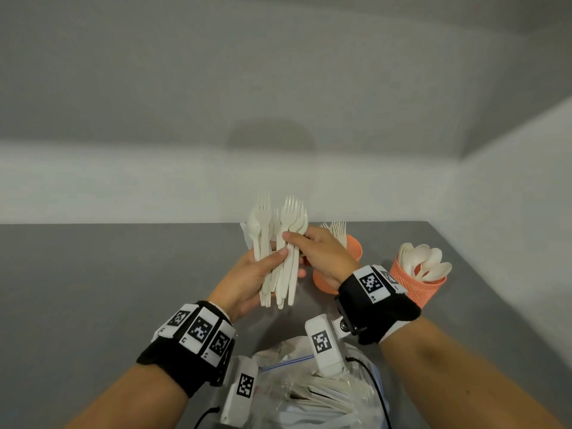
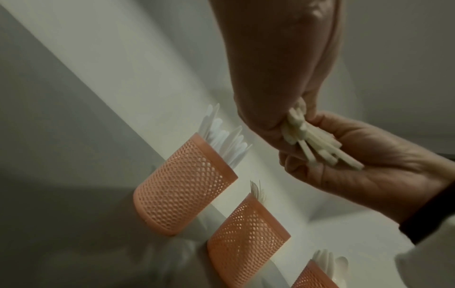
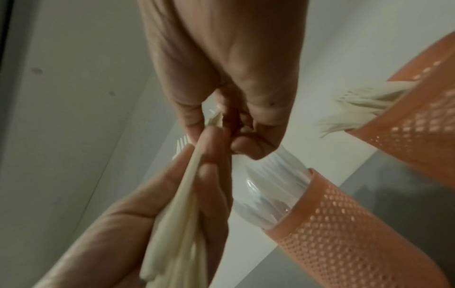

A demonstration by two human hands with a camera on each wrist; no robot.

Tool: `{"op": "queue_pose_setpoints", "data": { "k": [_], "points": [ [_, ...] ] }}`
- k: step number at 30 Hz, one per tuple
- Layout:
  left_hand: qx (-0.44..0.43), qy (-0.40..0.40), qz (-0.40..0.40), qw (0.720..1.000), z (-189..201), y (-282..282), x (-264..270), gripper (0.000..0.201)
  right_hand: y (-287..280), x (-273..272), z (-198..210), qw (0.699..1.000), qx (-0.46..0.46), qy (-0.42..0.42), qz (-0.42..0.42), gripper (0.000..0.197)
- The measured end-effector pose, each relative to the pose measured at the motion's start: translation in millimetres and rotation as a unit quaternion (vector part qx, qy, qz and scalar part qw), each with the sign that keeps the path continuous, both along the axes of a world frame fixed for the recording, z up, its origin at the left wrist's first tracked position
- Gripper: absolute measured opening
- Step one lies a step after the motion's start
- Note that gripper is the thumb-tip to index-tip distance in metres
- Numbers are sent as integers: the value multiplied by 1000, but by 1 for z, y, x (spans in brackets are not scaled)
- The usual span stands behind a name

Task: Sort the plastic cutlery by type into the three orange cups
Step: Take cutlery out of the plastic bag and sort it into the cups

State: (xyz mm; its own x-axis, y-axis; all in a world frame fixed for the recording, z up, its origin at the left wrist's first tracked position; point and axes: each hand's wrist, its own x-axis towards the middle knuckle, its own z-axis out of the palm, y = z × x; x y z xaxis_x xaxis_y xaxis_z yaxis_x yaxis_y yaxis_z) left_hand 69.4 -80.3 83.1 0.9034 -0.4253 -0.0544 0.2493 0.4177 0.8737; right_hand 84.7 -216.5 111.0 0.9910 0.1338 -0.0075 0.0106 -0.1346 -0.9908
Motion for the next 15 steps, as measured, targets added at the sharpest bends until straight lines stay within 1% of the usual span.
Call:
{"op": "queue_pose_setpoints", "data": {
  "k": [4,5,8,10,13,15],
  "points": [
    [10,12,24,1000,1,-2,3,27,3,-4,-5,998,48,12,-34,12],
    [22,7,29,999,1,-3,3,29,4,-7,-5,998,51,6,-33,13],
    [71,-31,33,996,2,-7,1,32,6,-10,-7,997,57,-1,-52,23],
    [86,-47,25,995,0,-8,1,32,6,-11,-7,996,60,14,-68,21],
    [74,-21,19,997,0,-8,1,27,1,-8,-7,990,83,66,-94,15],
    [63,3,16,998,2,-8,2,23,-2,-9,-7,985,112,87,-98,22]
  ]
}}
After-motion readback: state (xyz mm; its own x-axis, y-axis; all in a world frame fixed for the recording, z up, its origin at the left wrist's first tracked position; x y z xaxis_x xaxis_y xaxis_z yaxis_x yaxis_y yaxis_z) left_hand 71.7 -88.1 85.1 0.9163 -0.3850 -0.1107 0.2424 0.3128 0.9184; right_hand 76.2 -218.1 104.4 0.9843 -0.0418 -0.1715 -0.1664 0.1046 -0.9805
